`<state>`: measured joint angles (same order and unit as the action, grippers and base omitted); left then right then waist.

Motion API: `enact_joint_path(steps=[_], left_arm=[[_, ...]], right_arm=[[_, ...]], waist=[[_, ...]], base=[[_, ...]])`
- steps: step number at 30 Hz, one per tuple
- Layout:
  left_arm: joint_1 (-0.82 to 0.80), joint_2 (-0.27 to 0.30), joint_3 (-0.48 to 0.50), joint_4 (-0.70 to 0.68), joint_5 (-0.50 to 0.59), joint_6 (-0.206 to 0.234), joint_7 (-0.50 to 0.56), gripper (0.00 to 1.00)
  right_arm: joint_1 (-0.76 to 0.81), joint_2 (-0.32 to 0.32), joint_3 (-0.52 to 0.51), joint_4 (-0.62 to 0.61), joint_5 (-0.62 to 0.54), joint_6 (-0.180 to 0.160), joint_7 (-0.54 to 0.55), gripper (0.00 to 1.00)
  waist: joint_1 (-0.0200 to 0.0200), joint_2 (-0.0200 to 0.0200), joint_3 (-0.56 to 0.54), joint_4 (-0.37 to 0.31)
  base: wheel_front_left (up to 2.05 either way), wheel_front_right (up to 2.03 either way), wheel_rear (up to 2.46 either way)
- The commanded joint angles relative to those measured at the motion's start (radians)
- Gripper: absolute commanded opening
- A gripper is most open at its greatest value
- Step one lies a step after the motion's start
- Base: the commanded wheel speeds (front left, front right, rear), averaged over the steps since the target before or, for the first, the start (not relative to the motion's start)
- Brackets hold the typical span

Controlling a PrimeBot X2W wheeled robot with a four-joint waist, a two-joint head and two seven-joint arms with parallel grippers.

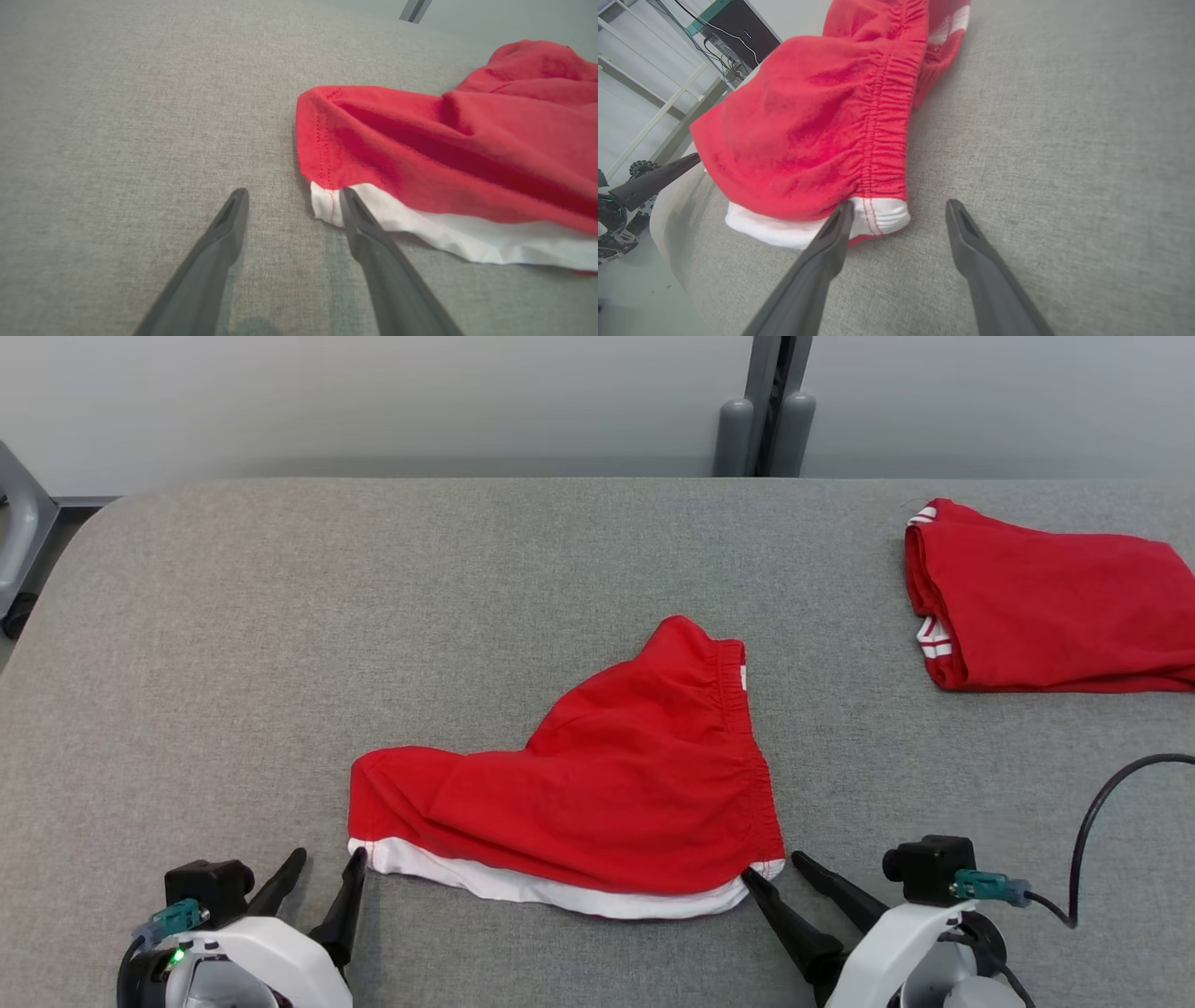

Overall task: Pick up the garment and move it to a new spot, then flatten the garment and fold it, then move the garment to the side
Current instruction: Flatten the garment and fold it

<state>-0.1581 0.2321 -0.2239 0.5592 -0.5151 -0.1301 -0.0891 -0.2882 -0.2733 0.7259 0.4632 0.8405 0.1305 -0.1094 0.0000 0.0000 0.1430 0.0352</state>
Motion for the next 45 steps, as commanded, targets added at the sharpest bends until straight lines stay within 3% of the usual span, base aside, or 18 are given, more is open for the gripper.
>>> enact_joint_path(steps=[1, 14, 15, 16, 17, 18, 19, 20, 22, 24, 26, 27, 37, 45], left_arm=[[-0.028, 0.01, -0.016, 0.004, -0.016, -0.001, 0.007, 1.0], [-0.081, 0.06, -0.167, 0.03, -0.127, -0.001, 0.039, 1.0], [-0.081, 0.063, -0.175, 0.031, -0.135, -0.001, 0.042, 0.9], [-0.08, 0.066, -0.183, 0.032, -0.142, -0.001, 0.044, 0.67], [-0.082, 0.07, -0.191, 0.033, -0.148, -0.001, 0.044, 0.49], [-0.085, 0.073, -0.197, 0.034, -0.154, -0.001, 0.043, 0.44], [-0.087, 0.077, -0.203, 0.034, -0.161, -0.001, 0.042, 0.36], [-0.089, 0.08, -0.208, 0.034, -0.167, -0.001, 0.042, 0.29], [-0.092, 0.087, -0.219, 0.035, -0.18, -0.001, 0.041, 0.2], [-0.096, 0.093, -0.227, 0.035, -0.189, -0.001, 0.036, 0.0], [-0.099, 0.096, -0.236, 0.031, -0.196, -0.001, 0.03, 0.0], [-0.1, 0.098, -0.241, 0.027, -0.199, -0.001, 0.026, 0.0], [-0.086, 0.114, -0.254, 0.005, -0.226, -0.001, 0.009, 0.0], [-0.046, 0.163, -0.229, -0.116, -0.272, 0.005, 0.053, 0.0]], right_arm=[[-0.019, -0.006, 0.018, 0.003, 0.016, 0.001, -0.007, 1.0], [-0.093, -0.01, 0.144, 0.052, 0.098, 0.001, -0.058, 1.0], [-0.095, -0.011, 0.15, 0.055, 0.105, 0.001, -0.061, 1.0], [-0.097, -0.012, 0.158, 0.056, 0.112, 0.001, -0.065, 0.91], [-0.1, -0.013, 0.167, 0.058, 0.117, 0.001, -0.069, 0.75], [-0.104, -0.014, 0.176, 0.058, 0.123, 0.001, -0.07, 0.57], [-0.108, -0.016, 0.182, 0.059, 0.129, 0.001, -0.074, 0.49], [-0.113, -0.017, 0.191, 0.059, 0.135, 0.001, -0.077, 0.47], [-0.119, -0.02, 0.207, 0.063, 0.145, 0.001, -0.08, 0.34], [-0.12, -0.023, 0.221, 0.067, 0.157, 0.001, -0.088, 0.22], [-0.129, -0.026, 0.235, 0.067, 0.165, 0.001, -0.098, 0.01], [-0.133, -0.027, 0.241, 0.068, 0.17, 0.001, -0.1, 0.0], [-0.152, -0.048, 0.286, 0.035, 0.198, 0.001, -0.141, 0.0], [-0.136, -0.116, 0.265, -0.041, 0.219, 0.001, -0.155, 0.0]], waist=[[0.0, 0.0, 0.006, 0.001], [0.0, 0.0, 0.026, -0.001], [0.0, 0.0, 0.026, -0.001], [0.0, 0.0, 0.026, -0.002], [0.0, 0.0, 0.026, -0.002], [0.0, 0.0, 0.026, -0.002], [0.0, 0.0, 0.025, -0.001], [0.0, 0.0, 0.025, -0.001], [0.0, 0.0, 0.024, -0.001], [0.0, 0.0, 0.021, 0.0], [0.0, 0.0, 0.016, 0.0], [0.0, 0.0, 0.014, 0.0], [0.0, 0.0, -0.019, -0.001], [0.0, 0.0, -0.061, 0.004]], base=[[0.0, 0.0, 0.0], [0.0, 0.0, 0.0], [0.0, 0.0, 0.0], [0.0, 0.0, 0.0], [0.0, 0.0, 0.0], [0.0, 0.0, 0.0], [0.0, 0.0, 0.0], [0.0, 0.0, 0.0], [0.0, 0.0, 0.0], [0.0, 0.0, 0.0], [0.0, 0.0, 0.0], [0.0, 0.0, 0.0], [0.0, 0.0, 0.0], [0.0, 0.0, 0.0]])
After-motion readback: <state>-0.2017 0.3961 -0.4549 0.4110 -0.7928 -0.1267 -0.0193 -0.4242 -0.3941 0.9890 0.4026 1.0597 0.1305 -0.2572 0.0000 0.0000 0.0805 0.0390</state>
